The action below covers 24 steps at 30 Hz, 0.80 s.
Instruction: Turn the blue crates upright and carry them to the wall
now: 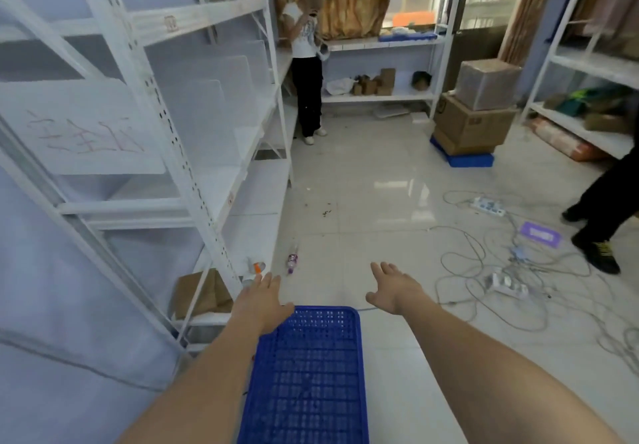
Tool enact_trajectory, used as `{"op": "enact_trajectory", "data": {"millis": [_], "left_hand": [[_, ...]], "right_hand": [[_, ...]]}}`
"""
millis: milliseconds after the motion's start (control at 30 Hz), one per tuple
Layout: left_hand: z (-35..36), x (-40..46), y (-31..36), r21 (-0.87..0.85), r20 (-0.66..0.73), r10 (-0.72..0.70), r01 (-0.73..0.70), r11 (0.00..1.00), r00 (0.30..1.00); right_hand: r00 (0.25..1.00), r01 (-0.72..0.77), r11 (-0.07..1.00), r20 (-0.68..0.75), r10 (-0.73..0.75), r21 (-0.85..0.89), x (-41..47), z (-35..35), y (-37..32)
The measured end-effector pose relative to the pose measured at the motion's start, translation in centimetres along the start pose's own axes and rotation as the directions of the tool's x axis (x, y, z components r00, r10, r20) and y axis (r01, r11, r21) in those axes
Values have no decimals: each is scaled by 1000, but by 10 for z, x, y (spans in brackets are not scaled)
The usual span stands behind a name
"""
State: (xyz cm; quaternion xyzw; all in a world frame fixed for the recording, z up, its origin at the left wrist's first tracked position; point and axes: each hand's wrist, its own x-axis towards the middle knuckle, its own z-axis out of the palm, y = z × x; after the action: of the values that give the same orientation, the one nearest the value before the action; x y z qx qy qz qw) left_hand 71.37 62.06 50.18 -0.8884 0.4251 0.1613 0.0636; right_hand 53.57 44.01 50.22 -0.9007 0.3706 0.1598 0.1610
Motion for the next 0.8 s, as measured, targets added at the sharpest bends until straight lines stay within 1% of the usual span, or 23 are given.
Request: {"op": "enact_trajectory", "data": {"millis": [133,200,300,367,500,667,733,800], "left_hand": [[38,53,1,-27,72,81,-79,996,994],[65,78,0,-31,127,121,-118,993,985],[117,118,-2,-26,188,123,-121,992,974],[160,137,-3,-61,247,106,-94,994,963],[265,148,2,-109,375,83,-45,993,923],[406,148,15,-109,563,44,21,994,825],[457,146,23,-99,604,37,28,995,796],[502,144,33,-79,614,17,41,996,789]], "right_hand": [[997,-71,996,42,69,50,36,35,8],[990,-97,993,109,89,69,54,61,10],[976,-147,985,173,130,90,89,108,21],[960,-196,972,225,163,132,111,145,30],[923,-232,958,349,162,171,143,242,49],[861,-242,959,489,140,151,166,383,82],[842,-243,958,523,131,151,173,435,95],[817,-280,944,559,138,176,179,479,105]]}}
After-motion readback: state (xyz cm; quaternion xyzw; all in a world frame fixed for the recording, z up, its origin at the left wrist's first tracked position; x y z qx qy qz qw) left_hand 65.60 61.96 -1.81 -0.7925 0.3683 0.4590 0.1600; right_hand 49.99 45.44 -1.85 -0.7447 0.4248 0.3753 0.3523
